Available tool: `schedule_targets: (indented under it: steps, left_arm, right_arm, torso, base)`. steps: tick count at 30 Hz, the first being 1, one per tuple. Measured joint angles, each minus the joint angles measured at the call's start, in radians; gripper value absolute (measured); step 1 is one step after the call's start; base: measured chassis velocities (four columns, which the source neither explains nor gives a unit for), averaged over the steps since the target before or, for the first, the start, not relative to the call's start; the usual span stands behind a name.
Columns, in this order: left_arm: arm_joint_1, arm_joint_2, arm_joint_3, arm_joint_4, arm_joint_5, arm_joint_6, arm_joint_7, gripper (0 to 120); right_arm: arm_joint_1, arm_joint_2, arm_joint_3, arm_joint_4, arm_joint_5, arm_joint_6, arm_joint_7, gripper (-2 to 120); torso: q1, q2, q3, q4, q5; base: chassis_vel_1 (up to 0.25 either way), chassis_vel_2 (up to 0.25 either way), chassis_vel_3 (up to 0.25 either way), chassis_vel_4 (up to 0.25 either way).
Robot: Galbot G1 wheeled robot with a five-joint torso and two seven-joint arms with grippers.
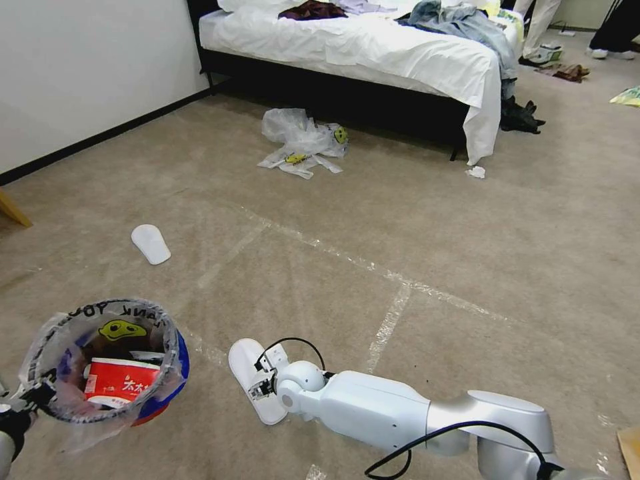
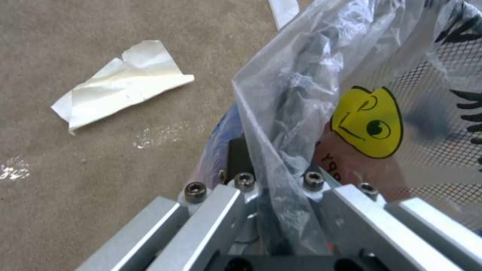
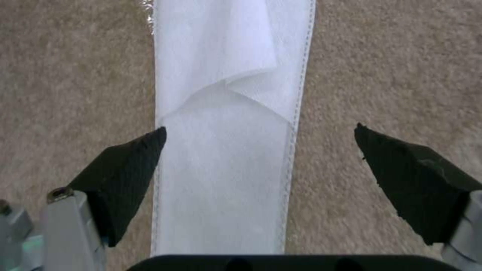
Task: Pick up the trash bin and place the garbage on the floor into it.
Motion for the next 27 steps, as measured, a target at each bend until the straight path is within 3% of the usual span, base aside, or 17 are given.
schedule_targets:
  steps: [14,27]
  left_arm:
    - [0.002,-0.003,-0.002,-0.004,-0.001,-0.001,0.002,1]
    - [0.001,-0.003,0.002,-0.007,0.001,-0.001,0.002,1]
  right_arm:
    - [-0.01,0.072,-0.027,-0.096,-0.06,0.108,-0.055,92]
    - [-0.014,0.068,-0.027,-0.101,-0.074,0.118,-0.065,90]
  torso:
    - [0.0,0.0,0.0,0.0,0.0]
    - [0.0,0.0,0.0,0.0,0.0001]
  base:
    - [0.0,0.0,0.0,0.0]
    - [0.0,0.0,0.0,0.0]
